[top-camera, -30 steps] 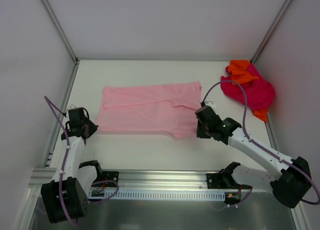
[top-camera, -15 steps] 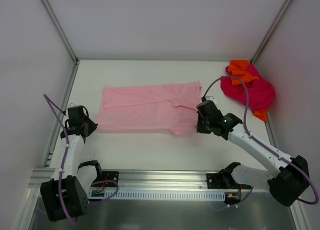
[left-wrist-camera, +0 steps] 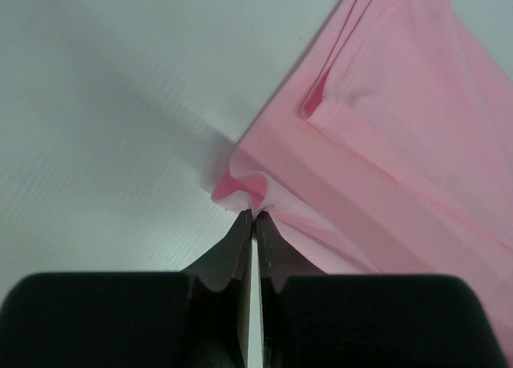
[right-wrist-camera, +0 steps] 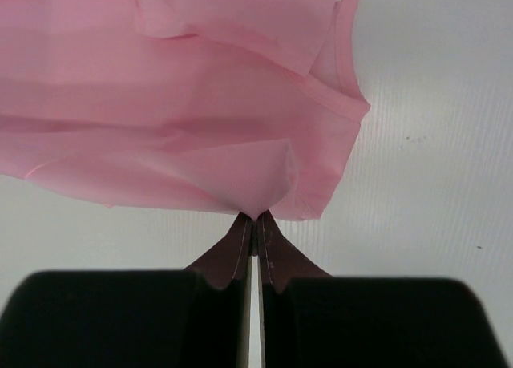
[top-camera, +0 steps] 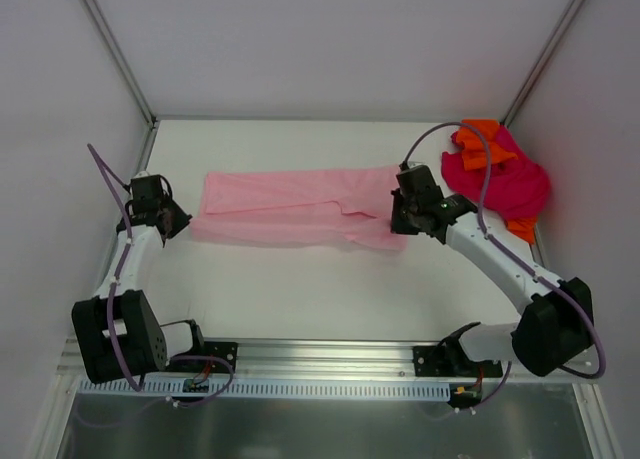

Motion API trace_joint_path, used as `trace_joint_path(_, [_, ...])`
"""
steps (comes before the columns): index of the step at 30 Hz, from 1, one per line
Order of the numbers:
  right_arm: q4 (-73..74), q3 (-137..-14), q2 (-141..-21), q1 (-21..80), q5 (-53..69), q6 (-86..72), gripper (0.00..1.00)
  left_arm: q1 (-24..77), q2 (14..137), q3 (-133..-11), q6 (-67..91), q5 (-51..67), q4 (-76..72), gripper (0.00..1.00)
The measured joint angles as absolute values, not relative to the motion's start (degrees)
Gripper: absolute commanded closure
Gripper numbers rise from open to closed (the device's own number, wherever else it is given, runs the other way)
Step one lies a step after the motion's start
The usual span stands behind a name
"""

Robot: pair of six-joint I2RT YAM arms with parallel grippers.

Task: Fold and stack the t-shirts

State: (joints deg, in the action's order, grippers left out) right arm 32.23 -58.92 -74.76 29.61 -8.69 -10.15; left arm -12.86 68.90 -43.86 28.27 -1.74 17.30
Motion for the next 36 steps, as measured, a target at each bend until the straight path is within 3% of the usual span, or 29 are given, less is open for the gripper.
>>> trace_joint_path(16, [28.80,-73.80,-90.98,23.35,-4.38,-3.51,0.99,-12.05,88.60,-59.13,27.18,-0.51,14.35,1.00])
trace_joint_path(36, [27.29,-85.58,-109.38,19.84,-1.34,0.12,0.99,-10.44,104.01,-70.22,26.15,-0.60,13.96,1.00])
